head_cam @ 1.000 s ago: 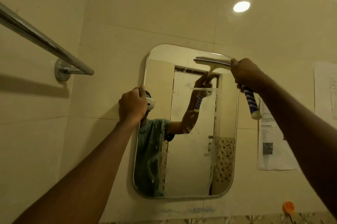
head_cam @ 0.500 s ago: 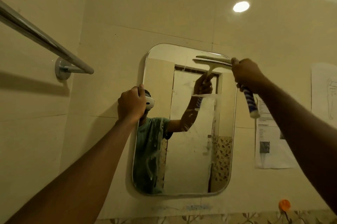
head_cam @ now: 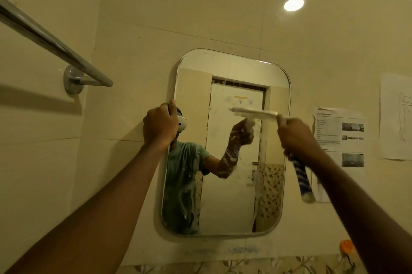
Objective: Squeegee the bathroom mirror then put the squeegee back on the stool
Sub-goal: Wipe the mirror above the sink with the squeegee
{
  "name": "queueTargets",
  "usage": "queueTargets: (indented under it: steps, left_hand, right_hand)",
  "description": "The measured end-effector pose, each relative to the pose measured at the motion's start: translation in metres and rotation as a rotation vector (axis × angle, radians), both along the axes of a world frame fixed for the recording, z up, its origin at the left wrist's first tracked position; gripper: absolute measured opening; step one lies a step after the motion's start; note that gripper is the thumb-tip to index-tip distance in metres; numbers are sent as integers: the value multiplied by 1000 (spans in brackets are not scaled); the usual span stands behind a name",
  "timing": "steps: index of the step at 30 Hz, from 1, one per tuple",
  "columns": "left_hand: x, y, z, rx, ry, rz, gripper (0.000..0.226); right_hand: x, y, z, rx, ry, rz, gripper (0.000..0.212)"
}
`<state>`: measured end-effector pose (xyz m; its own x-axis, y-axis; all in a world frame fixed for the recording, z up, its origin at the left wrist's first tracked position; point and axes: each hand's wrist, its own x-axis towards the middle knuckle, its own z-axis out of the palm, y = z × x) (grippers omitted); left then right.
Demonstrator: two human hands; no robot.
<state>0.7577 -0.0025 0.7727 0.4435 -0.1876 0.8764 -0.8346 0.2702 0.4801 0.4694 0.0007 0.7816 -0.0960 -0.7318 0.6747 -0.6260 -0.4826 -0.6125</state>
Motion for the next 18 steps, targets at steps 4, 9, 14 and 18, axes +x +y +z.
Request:
queueTargets:
  steps: [4,9,14,18]
  left_hand:
    - [-1,-1,0,0,10,20,51]
    - [0,-4,0,1,5,17,52]
    - [-1,-5,-1,-20,7,20,51]
    - [-2,-1,-4,-1,24,8,51]
  right_hand:
    - [1,-1,83,-129,-55,-15,42]
    - [1,-10,96,-116,-14,-46,35]
    - [7,-19,-1,-120,-40,18,41]
    - [4,-15,-48,-67,19,15,48]
